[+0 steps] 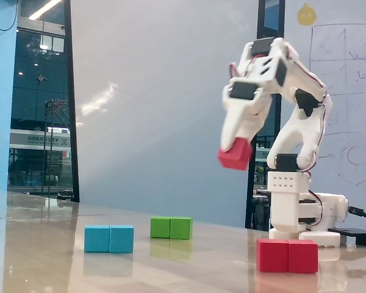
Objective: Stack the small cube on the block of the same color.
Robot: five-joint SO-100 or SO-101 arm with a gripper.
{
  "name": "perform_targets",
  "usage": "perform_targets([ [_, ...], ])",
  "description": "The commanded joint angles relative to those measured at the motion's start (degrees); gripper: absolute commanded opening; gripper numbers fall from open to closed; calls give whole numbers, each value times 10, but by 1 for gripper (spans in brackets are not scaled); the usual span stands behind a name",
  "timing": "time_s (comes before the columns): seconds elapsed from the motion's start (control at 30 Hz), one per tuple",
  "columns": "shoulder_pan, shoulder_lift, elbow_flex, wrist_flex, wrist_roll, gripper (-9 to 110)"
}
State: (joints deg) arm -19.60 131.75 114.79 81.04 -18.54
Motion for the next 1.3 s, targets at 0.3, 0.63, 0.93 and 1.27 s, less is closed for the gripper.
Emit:
perform_targets([
  [0.3,-223,-27,-64,-6,11,11],
  [0.63,-243,-145,-63,-83,7,11],
  [0.93,-232,-229,-63,-134,5,11],
  [1.27,-169,-272,-63,-163,-13,11],
])
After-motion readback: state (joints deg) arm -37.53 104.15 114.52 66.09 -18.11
